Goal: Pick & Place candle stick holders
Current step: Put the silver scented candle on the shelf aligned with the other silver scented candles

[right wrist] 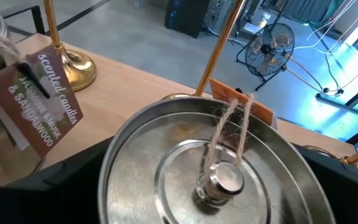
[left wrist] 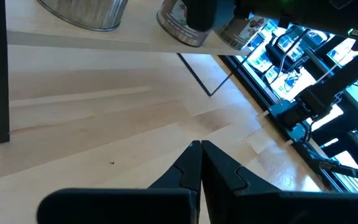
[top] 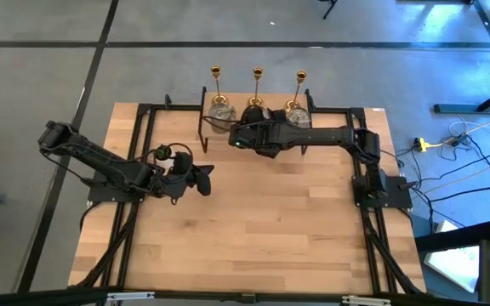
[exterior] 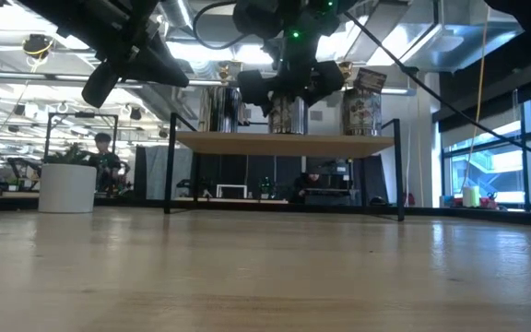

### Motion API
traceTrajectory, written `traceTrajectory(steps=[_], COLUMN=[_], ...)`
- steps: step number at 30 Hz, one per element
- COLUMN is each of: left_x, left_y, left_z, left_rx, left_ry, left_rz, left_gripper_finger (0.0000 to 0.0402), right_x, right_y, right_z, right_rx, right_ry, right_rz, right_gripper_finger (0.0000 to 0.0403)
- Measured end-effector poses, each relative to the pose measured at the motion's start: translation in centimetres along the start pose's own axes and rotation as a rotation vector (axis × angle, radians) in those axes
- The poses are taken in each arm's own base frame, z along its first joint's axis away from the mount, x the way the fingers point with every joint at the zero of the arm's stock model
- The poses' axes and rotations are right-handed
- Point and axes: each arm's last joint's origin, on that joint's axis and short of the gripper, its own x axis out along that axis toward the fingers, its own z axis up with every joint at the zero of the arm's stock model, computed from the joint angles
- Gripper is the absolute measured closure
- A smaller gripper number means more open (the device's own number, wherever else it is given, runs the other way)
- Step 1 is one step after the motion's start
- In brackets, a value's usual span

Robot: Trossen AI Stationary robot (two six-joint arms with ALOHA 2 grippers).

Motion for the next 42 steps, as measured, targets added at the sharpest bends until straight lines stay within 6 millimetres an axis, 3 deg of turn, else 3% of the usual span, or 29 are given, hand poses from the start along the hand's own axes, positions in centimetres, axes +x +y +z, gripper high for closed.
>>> traceTrajectory(steps=[30,42], left_x=[0.0,0.0], left_y=[0.0,0.0], left_z=[0.0,0.0], left_rx=[0.0,0.0], left_ry=[0.009,0.01], left_rz=[-0.005,-0.005], left_gripper_finger=[0.04,0.04], right_x=[0.2,-0.4], right_y=[0.0,-1.3], right_z=[0.3,1.9], right_rx=[0.048,0.166], right_ry=[-0.004,-0.021], right_rz=[0.012,0.01], right_gripper_finger=[0.0003,0.0003])
